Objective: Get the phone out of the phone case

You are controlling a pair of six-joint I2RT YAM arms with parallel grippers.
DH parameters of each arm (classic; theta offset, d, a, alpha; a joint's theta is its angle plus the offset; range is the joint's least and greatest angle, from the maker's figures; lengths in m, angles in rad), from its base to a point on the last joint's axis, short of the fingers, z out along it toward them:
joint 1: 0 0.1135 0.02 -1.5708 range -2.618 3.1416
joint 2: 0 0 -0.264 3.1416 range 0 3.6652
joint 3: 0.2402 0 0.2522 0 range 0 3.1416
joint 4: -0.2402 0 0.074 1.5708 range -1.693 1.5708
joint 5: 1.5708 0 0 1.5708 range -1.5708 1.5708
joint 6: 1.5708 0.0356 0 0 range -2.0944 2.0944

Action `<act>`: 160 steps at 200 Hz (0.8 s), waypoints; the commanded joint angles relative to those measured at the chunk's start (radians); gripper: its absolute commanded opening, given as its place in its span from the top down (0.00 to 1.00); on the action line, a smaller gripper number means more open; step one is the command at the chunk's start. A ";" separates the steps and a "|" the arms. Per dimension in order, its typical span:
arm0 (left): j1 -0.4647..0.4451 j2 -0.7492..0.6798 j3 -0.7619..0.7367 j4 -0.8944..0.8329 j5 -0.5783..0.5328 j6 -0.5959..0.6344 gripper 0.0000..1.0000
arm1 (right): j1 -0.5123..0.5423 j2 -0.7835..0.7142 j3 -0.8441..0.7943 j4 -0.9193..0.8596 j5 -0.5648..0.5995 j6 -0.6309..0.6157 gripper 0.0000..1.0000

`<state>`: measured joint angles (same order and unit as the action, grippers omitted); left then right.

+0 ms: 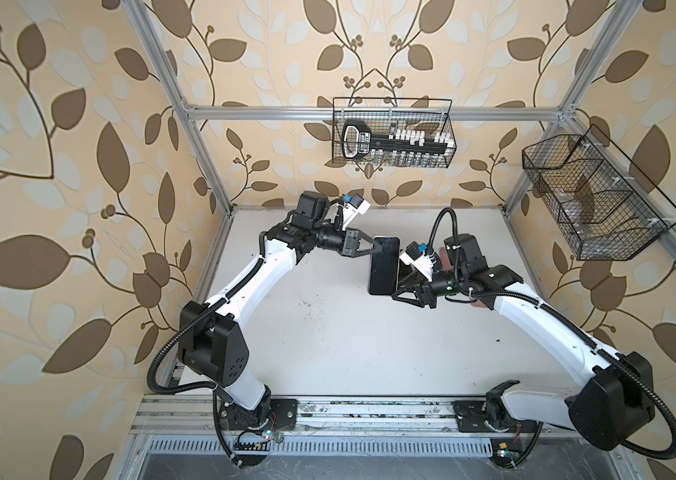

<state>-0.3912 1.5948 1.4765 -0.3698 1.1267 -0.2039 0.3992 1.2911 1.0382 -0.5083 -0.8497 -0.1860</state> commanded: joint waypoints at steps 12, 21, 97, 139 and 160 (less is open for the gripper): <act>0.005 -0.025 0.032 0.061 0.075 -0.002 1.00 | 0.012 0.017 0.040 -0.050 -0.032 -0.056 0.60; 0.005 -0.025 0.034 0.061 0.077 -0.003 1.00 | 0.014 0.019 0.042 -0.051 -0.035 -0.056 0.61; 0.005 -0.042 0.026 0.076 0.091 -0.013 1.00 | 0.016 0.040 0.053 -0.042 -0.098 -0.052 0.67; 0.005 -0.058 0.022 0.091 0.106 -0.020 1.00 | 0.016 0.058 0.062 -0.062 -0.150 -0.071 0.69; 0.005 -0.062 0.020 0.096 0.111 -0.020 1.00 | 0.015 0.061 0.063 -0.066 -0.159 -0.073 0.71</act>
<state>-0.3912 1.5944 1.4765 -0.3370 1.1652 -0.2134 0.4122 1.3407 1.0599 -0.5480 -0.9558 -0.2146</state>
